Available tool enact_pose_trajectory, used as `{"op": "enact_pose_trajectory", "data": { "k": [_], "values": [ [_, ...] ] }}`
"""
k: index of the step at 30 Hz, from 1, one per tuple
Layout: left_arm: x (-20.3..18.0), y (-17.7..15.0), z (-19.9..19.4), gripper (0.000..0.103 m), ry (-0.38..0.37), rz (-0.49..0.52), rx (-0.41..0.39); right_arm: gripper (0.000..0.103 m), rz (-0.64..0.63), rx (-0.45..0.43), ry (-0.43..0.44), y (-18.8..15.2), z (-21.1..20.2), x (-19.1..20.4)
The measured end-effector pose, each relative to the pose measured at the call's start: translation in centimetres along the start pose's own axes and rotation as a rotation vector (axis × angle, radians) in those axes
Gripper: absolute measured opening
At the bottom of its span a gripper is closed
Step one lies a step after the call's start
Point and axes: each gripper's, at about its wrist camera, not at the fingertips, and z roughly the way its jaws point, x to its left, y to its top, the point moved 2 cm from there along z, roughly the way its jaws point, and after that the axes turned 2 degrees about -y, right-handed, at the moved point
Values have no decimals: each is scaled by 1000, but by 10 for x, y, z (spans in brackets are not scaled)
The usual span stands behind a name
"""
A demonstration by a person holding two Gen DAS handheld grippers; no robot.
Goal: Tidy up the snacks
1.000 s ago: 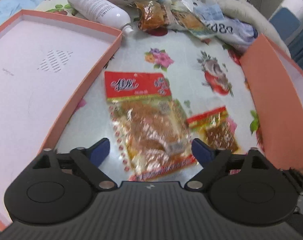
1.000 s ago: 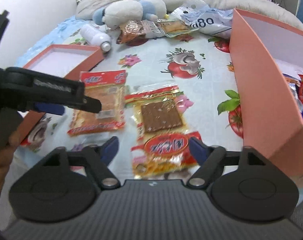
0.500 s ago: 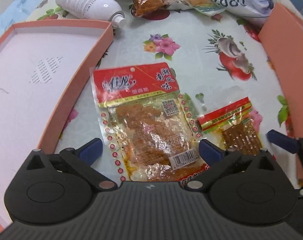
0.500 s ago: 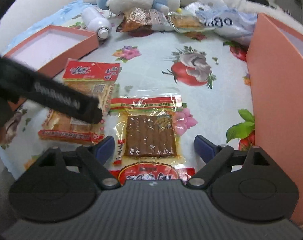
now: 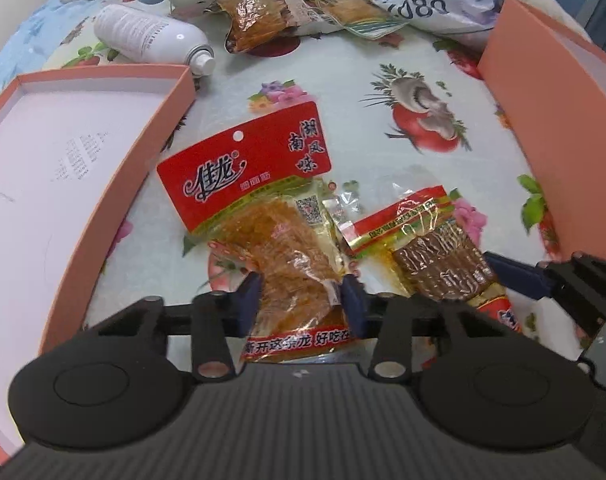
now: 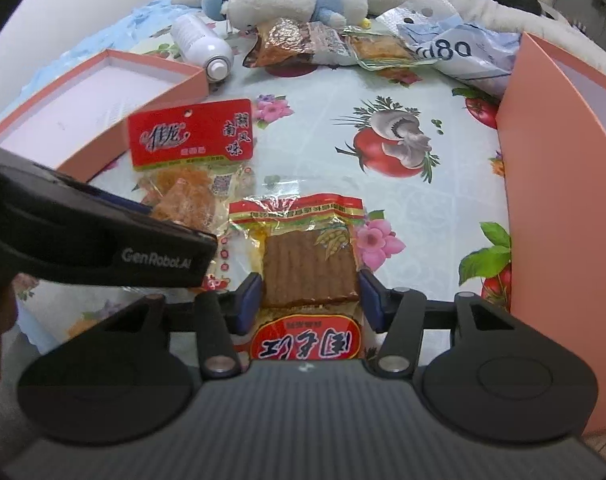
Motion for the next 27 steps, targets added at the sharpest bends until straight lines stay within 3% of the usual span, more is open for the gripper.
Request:
{"op": "enact_pose_trajectory", "data": {
  "k": [6, 14, 27],
  "values": [
    [2, -9, -18, 44, -65, -45, 5, 55, 42, -31, -16, 0, -24, -6],
    [4, -6, -76, 44, -111, -93, -80, 55, 116, -109, -39, 3, -74, -20],
    [-27, -4, -172, 44, -205, -26, -210, 54, 233, -277, -69, -1, -178, -43]
  ]
}}
